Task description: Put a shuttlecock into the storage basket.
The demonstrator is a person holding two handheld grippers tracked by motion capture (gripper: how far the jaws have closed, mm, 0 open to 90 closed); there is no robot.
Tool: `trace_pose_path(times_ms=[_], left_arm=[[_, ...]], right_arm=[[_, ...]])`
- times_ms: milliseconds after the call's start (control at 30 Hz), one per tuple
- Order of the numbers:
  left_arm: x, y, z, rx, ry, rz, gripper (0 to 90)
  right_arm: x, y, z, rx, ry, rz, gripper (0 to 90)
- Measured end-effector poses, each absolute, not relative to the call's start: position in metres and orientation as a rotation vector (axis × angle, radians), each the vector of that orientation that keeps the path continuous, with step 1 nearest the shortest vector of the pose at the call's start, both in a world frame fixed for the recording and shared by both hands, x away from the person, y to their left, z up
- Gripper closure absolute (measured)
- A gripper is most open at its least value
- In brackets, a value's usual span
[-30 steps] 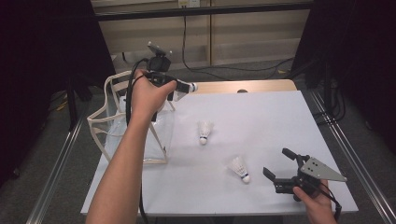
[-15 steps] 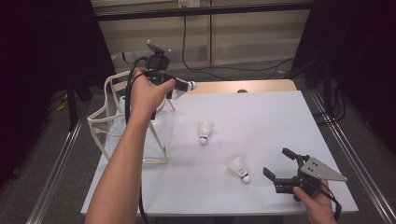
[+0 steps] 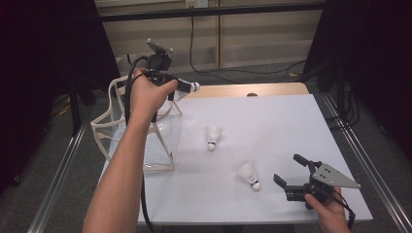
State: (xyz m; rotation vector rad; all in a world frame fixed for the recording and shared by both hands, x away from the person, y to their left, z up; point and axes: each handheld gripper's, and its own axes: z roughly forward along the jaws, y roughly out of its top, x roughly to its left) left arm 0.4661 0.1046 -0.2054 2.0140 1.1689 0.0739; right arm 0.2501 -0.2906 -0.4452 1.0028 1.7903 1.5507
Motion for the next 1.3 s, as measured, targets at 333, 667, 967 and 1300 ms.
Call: trace_pose_path(times_ms=[333,667,967,1300], left_arm=[[0.469,0.111,-0.205,2.005,1.178,0.08,89.9],[0.472,0.12,-0.204,1.994,1.204,0.093,89.9],[0.472,0.128,-0.203,1.98,1.211,0.092,89.9],[0.472,0.134,-0.203,1.982,1.224,0.102,89.9]], right_arm=[[0.25,-0.29,-0.446,1.003,1.793,1.55,1.4],[0.251,-0.291,-0.446,0.998,1.792,1.548,1.4],[0.25,-0.29,-0.445,0.999,1.788,1.55,1.4],[0.25,-0.29,-0.445,0.999,1.787,1.549,1.5]])
